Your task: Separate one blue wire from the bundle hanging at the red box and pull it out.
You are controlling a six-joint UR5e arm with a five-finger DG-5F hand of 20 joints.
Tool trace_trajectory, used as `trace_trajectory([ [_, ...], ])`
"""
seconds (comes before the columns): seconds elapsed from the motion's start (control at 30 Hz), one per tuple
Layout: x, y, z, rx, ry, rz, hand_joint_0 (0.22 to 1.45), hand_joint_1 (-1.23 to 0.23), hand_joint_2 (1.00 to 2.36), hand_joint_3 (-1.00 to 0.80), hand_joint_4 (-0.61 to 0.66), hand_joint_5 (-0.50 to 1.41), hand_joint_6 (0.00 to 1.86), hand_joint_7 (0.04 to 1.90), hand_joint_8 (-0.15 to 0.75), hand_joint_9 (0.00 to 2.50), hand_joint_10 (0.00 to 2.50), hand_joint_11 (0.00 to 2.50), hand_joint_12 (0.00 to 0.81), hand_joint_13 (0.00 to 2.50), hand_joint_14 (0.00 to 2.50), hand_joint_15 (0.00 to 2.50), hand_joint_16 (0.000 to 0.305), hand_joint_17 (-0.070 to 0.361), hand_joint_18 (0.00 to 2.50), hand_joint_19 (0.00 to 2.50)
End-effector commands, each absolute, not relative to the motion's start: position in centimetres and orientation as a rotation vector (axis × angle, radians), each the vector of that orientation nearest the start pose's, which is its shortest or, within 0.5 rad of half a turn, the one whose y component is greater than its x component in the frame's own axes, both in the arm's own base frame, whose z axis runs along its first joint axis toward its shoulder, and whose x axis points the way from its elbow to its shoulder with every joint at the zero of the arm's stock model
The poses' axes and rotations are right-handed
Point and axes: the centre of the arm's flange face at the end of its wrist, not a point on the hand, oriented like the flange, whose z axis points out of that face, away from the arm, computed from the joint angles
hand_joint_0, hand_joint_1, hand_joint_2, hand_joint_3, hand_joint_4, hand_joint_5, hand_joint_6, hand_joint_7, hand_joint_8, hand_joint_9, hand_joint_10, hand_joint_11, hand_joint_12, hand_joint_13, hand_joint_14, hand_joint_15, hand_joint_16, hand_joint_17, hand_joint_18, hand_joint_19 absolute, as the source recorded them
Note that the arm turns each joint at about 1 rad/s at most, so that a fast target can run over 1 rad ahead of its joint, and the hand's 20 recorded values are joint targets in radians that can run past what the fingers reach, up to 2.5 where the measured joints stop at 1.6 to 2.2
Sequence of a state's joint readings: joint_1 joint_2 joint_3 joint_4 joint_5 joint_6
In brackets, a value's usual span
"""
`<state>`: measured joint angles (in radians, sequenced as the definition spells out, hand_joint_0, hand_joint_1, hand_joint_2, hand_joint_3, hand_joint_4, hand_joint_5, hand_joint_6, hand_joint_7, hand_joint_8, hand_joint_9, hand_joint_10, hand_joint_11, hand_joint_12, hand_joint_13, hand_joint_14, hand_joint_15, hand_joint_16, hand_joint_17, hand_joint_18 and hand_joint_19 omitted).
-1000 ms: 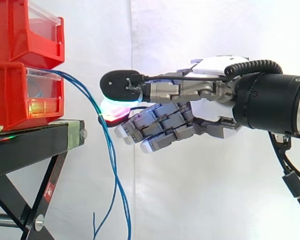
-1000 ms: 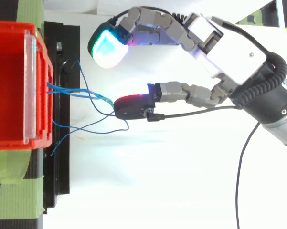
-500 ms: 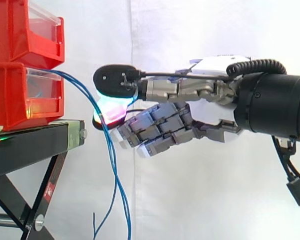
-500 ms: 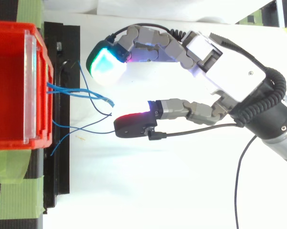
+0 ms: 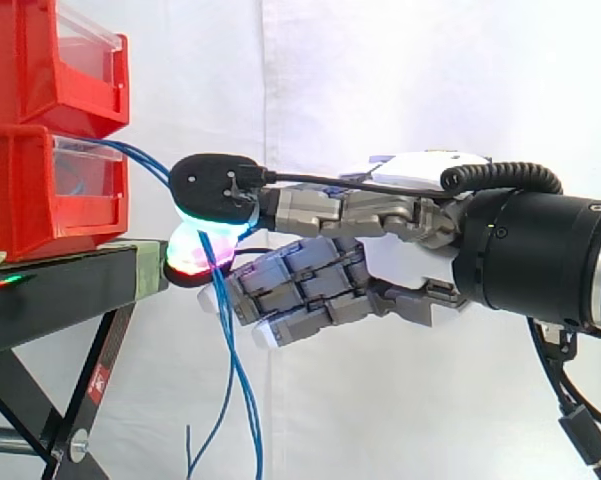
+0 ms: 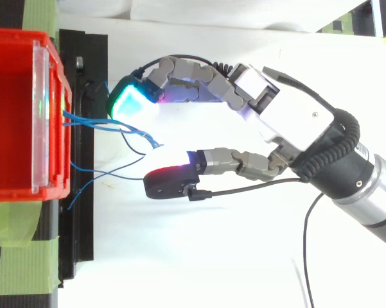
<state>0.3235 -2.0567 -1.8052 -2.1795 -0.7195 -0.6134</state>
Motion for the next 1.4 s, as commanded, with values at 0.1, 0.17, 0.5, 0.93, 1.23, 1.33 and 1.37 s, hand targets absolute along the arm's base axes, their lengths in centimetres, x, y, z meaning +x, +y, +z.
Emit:
trace_trajectory([
  [0.1, 62.0, -1.2, 20.2, 1.078, 0.935, 0.518, 0.56, -0.76, 1.00, -0.50, 0.28, -0.11, 0.50, 1.21, 0.348, 0.65, 0.01, 0.31, 0.428, 0.62, 0.01, 0.37, 0.055, 0.125, 0.61, 0.33],
  [0.17, 62.2, -1.1, 20.4, 1.084, 0.925, 0.530, 0.57, -0.76, 1.00, -0.50, 0.27, -0.11, 0.50, 1.24, 0.346, 0.65, 0.01, 0.32, 0.426, 0.62, 0.01, 0.37, 0.055, 0.124, 0.62, 0.34],
  [0.5, 62.5, -1.0, 20.8, 1.094, 0.909, 0.552, 0.59, -0.77, 1.00, -0.49, 0.25, -0.12, 0.55, 1.18, 0.347, 0.66, 0.01, 0.33, 0.424, 0.64, 0.01, 0.38, 0.054, 0.122, 0.63, 0.34],
  [0.93, 62.6, -1.0, 21.0, 1.094, 0.910, 0.551, 0.63, -0.77, 1.01, -0.39, 0.22, -0.15, 0.71, 0.94, 0.345, 0.68, 0.01, 0.35, 0.422, 0.67, 0.01, 0.40, 0.053, 0.120, 0.67, 0.36],
  [1.23, 62.7, -0.6, 21.0, 1.092, 0.912, 0.556, 0.63, -0.76, 1.01, -0.32, 0.20, -0.16, 0.77, 0.85, 0.346, 0.69, 0.01, 0.36, 0.423, 0.69, 0.01, 0.41, 0.053, 0.119, 0.68, 0.37],
  [1.33, 62.6, -0.6, 21.0, 1.093, 0.913, 0.557, 0.62, -0.75, 1.02, -0.29, 0.19, -0.17, 0.79, 0.84, 0.346, 0.69, 0.01, 0.37, 0.424, 0.69, 0.01, 0.41, 0.053, 0.119, 0.68, 0.38],
  [1.37, 62.6, -0.5, 21.0, 1.092, 0.914, 0.558, 0.62, -0.75, 1.02, -0.29, 0.19, -0.17, 0.79, 0.83, 0.347, 0.69, 0.01, 0.37, 0.424, 0.69, 0.01, 0.41, 0.053, 0.119, 0.69, 0.38],
])
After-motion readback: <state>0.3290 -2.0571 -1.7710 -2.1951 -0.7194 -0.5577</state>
